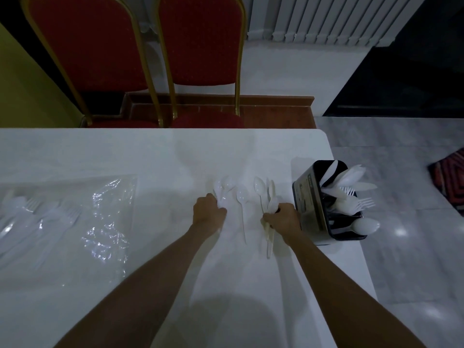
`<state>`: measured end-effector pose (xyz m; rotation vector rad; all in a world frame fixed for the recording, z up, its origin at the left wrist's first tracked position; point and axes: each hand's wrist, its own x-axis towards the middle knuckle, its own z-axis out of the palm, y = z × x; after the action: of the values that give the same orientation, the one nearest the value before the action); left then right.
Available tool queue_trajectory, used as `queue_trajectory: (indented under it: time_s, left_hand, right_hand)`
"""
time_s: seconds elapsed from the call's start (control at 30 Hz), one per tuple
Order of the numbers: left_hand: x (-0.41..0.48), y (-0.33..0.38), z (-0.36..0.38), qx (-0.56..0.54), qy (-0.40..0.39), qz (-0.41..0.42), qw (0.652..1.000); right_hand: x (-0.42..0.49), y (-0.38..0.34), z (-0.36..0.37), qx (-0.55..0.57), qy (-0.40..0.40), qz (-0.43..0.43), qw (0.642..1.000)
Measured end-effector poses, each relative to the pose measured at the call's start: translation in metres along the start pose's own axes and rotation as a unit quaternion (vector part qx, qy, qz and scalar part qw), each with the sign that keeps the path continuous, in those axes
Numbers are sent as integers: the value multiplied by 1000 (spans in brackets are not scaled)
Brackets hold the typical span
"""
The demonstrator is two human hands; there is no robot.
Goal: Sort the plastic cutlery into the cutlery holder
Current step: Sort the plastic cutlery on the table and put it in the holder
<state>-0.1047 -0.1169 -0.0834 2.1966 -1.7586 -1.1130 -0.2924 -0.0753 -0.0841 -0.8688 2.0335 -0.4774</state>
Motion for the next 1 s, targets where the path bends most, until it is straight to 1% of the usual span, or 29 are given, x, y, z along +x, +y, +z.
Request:
queue_trajectory:
  time_s: [0.1,0.17,0.27,0.37,0.57,0.67,0.77,0.83,1.0]
  left_hand:
    - [-11,3,3,2,-60,-32,998]
    - [-21,6,10,-19,-79,-34,996]
    - [-29,15,24,-78,-66,-18,995]
    - [-28,28,34,-90,-47,-22,995]
    - [-20,42,43,-32,-23,-33,999]
    - [-19,45,42,-7,-31,-27,999]
    - [-20,39,39,5,-41,-26,999]
    - [-23,32,35,-8,-45,-17,999]
    - [-34,18,13,-78,-60,1,995]
  right_hand:
    - [2,3,-2,39,-13,22,999]
    - [1,4,-2,53,-21,33,998]
    - [-2,6,-2,54,-30,38,997]
    - [-4,9,-2,60,-33,38,997]
    - [-2,19,-5,32,-28,23,999]
    - [-6,20,-8,16,-33,10,999]
    - [-13,17,-11,23,-33,-10,999]
    - [-20,14,-15,31,-21,-26,999]
    - [-45,-1,-32,41,16,-72,996]
